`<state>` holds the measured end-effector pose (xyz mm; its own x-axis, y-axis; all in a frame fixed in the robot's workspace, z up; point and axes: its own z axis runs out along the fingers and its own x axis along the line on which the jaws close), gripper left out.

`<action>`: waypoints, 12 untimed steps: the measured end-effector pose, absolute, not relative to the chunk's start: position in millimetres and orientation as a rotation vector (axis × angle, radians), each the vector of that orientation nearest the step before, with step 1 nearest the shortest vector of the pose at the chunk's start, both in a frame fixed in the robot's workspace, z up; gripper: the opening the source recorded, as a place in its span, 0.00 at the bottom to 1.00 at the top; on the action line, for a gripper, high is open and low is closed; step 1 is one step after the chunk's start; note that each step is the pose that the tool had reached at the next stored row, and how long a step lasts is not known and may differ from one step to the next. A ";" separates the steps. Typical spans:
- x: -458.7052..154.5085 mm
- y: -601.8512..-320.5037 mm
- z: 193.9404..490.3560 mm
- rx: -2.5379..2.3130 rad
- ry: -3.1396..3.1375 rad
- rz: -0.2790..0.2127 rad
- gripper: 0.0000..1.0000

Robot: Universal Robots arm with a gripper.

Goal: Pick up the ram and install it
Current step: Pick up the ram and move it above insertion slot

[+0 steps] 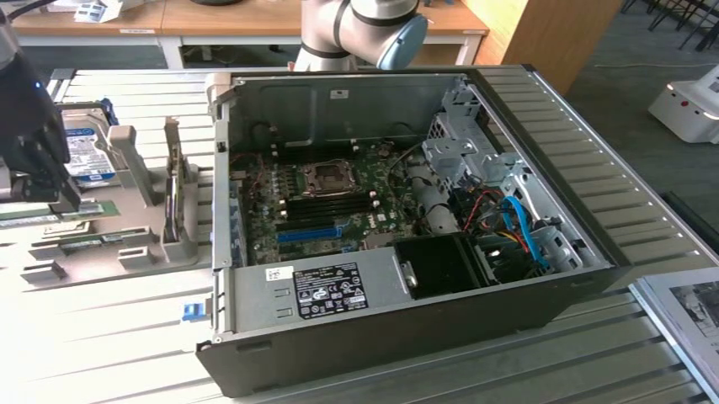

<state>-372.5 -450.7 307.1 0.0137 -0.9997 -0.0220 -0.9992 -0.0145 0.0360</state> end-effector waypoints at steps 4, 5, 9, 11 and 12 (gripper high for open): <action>-372.5 -450.7 313.4 2.229 -2.198 -0.064 0.11; -372.5 -450.7 315.0 2.229 -2.198 -0.064 0.11; -372.5 -450.7 321.7 2.229 -2.198 -0.064 0.11; -372.6 -450.7 325.4 2.229 -2.198 -0.064 0.11; -372.5 -450.7 327.1 2.229 -2.198 -0.064 0.11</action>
